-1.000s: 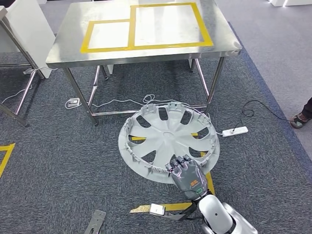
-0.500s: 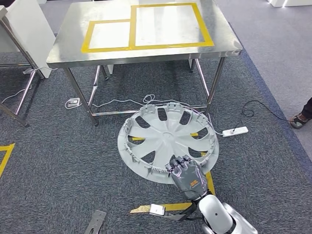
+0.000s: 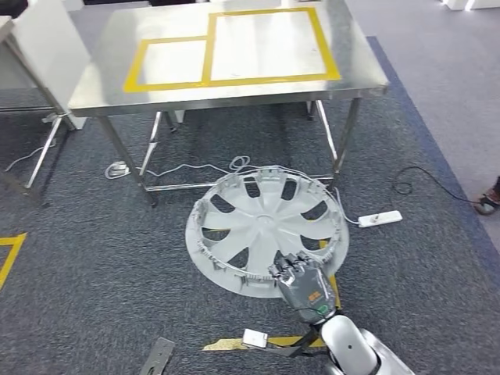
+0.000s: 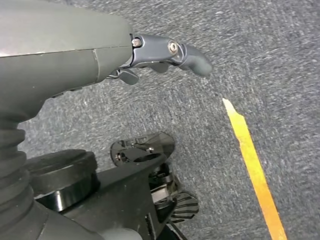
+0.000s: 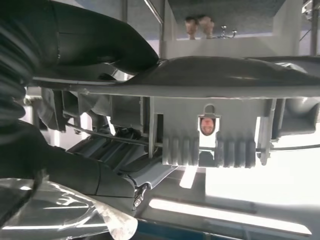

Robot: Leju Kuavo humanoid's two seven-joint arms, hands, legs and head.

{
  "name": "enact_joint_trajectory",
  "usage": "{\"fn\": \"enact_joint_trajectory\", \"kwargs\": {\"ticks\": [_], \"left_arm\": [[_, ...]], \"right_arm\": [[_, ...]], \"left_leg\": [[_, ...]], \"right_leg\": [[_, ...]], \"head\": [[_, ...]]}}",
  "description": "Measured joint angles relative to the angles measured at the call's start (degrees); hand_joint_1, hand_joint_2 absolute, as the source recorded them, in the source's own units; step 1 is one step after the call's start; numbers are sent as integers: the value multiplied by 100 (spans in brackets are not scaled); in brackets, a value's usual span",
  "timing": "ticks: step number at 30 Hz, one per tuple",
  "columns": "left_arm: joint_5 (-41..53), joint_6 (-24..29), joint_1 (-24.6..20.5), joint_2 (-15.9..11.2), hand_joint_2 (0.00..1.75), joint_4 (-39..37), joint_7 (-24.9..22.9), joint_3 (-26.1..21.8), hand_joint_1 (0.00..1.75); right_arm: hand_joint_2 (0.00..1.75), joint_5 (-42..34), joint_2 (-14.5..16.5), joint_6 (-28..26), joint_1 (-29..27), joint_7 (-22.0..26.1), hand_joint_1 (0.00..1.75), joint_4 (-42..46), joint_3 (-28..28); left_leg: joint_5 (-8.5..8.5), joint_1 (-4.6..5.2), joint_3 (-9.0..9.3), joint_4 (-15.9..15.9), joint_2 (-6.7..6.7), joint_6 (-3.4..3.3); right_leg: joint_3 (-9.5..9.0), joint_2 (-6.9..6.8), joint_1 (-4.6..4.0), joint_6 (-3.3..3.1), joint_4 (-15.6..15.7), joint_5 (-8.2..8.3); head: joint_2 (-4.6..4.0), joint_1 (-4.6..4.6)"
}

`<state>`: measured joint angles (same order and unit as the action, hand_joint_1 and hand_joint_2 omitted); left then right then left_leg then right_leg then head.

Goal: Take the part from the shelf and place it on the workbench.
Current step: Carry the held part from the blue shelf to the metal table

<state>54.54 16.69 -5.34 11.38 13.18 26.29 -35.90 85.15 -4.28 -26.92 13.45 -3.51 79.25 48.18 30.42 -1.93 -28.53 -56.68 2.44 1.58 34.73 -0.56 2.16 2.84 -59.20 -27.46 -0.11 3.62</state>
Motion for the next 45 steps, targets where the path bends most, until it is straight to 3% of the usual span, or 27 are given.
{"fn": "enact_joint_trajectory", "kwargs": {"ticks": [3,4,6,8,9,11,12,13,15,17,19,20,22,24,25,26,27,28,29,30,31,33,36,38,40,43,45], "left_arm": [[-1,7,-16,-3,175,3,5,0,0],[-1,10,-22,-4,175,3,7,1,0],[1,11,-4,-4,175,2,8,1,0],[4,11,42,-4,175,2,7,1,0],[6,11,64,-3,175,2,7,1,0],[12,16,92,-22,175,2,2,0,0],[19,21,104,-40,175,-2,-6,-1,0],[26,32,119,-64,175,-4,-15,-2,0],[41,51,128,-92,175,-4,-41,-3,0],[46,65,88,-101,175,5,-53,-3,0],[51,61,55,-99,175,10,-49,-3,0],[51,57,68,-90,175,10,-49,-3,0],[55,50,130,-53,175,3,-51,-3,0],[56,73,165,-25,175,-3,-66,-3,0],[56,96,166,-17,175,-4,-80,-4,0],[54,124,165,-16,175,-6,-100,-5,0],[51,150,157,-20,175,-10,-120,-8,0],[48,182,141,-26,175,-12,-141,-10,0],[43,218,120,-30,175,-9,-161,-13,0],[41,254,95,-33,175,-4,-175,-15,0],[41,289,68,-35,175,3,-184,-16,0],[43,328,-7,-45,175,15,-196,-17,0],[52,345,-99,-54,175,25,-209,-17,0],[58,344,-74,-44,175,23,-215,-16,0],[59,343,-23,-33,175,22,-221,-17,0],[59,348,7,-34,175,22,-224,-19,0],[60,352,7,-33,175,22,-226,-19,0]], "right_arm": [[175,-4,0,-1,-35,2,154,-1,4],[175,-5,0,-1,-43,2,154,-1,4],[175,-5,-1,-2,-51,0,154,-2,5],[175,-6,-1,-2,-62,2,154,-2,6],[175,-9,-1,-2,-66,1,154,-2,6],[175,-13,-1,-1,-80,1,154,-7,5],[175,-15,-4,-3,-79,-1,154,-16,5],[175,-15,-5,-5,-77,-4,154,-26,5],[175,-15,9,-10,-56,-8,154,-32,6],[175,-16,26,-10,-50,-7,154,-20,5],[175,-15,18,-14,-44,-4,154,-28,6],[175,-14,12,-15,-45,-1,154,-38,7],[175,-13,0,-15,-56,3,154,-62,8],[175,-13,-15,-12,-60,3,154,-86,8],[175,-13,-23,-10,-60,4,154,-95,8],[175,-13,-34,-8,-60,5,154,-107,9],[175,-13,-49,-4,-59,5,154,-123,10],[175,-13,-55,7,-54,8,154,-138,14],[175,-13,-57,16,-47,11,154,-132,18],[175,-15,-51,25,-30,9,154,-117,22],[175,-15,-29,34,-1,9,154,-92,27],[175,-12,33,41,73,3,154,-30,35],[175,-7,92,46,137,-15,154,42,40],[175,-7,93,45,94,-23,154,44,39],[175,-4,90,45,23,-25,154,41,40],[175,1,89,42,-34,-38,154,41,43],[175,4,87,38,-44,-59,154,47,45]], "left_leg": [[117,-19,-56,-261,-63,16],[200,-15,-235,-578,-96,9],[356,24,-840,-1445,-138,-37],[154,90,-1349,-1876,-161,-137],[-173,136,-1458,-1739,-178,-222],[-1015,252,-1467,-1073,-260,-488],[-1304,315,-1433,-841,-304,-629],[-1443,381,-1387,-708,-341,-748],[-1349,505,-1199,-595,-343,-904],[-1043,488,-730,-73,-336,-978],[-750,362,-211,474,-362,-913],[-643,311,7,656,-377,-833],[-499,209,427,861,-374,-700],[-311,95,892,1037,-372,-561],[-197,40,1106,1088,-376,-499],[-60,2,1297,1119,-379,-432],[105,-19,1484,1114,-382,-367],[283,-10,1644,1128,-379,-313],[455,7,1805,1171,-367,-232],[521,23,1940,1146,-353,-159],[525,38,2004,1105,-331,-105],[581,36,1937,863,-297,-33],[1364,38,1330,-5,-284,-31],[1605,44,874,-660,-284,-76],[1302,67,720,-582,-279,-172],[558,158,819,263,-225,-362],[395,222,774,410,-214,-397]], "right_leg": [[-145,53,-18,-160,-15,-163],[-230,64,-31,-192,13,-218],[-435,103,-74,-236,96,-336],[-715,167,-136,-261,198,-482],[-897,197,-177,-276,258,-569],[-1278,239,-239,-315,429,-743],[-1423,254,-248,-309,526,-807],[-1529,263,-206,-279,633,-847],[-1716,279,-120,-180,794,-817],[-1635,251,-104,-103,511,-576],[-1085,180,-114,-26,-308,-327],[-757,147,-101,20,-695,-353],[-220,125,-58,153,-1034,-742],[175,93,-15,289,-824,-1039],[313,62,6,344,-547,-918],[407,2,31,390,-169,-501],[471,-96,60,413,225,97],[484,-222,75,399,465,604],[481,-303,95,341,573,963],[466,-316,112,258,561,1065],[444,-262,122,170,465,985],[479,-104,127,41,423,933],[578,-38,53,-92,410,960],[635,-10,-5,-139,400,997],[675,-2,-66,-159,380,1039],[695,-37,-113,-152,380,1115],[693,-60,-72,-82,458,1212]], "head": [[0,73],[0,92],[0,103],[0,102],[0,105],[-1,81],[-2,1],[-3,-66],[-5,-87],[-5,30],[-4,20],[-4,8],[-3,19],[-2,21],[-2,19],[-2,12],[-2,-9],[-3,-38],[-3,-47],[-4,-54],[-6,-28],[-7,54],[-7,149],[-7,160],[-7,160],[-7,132],[-7,117]]}}
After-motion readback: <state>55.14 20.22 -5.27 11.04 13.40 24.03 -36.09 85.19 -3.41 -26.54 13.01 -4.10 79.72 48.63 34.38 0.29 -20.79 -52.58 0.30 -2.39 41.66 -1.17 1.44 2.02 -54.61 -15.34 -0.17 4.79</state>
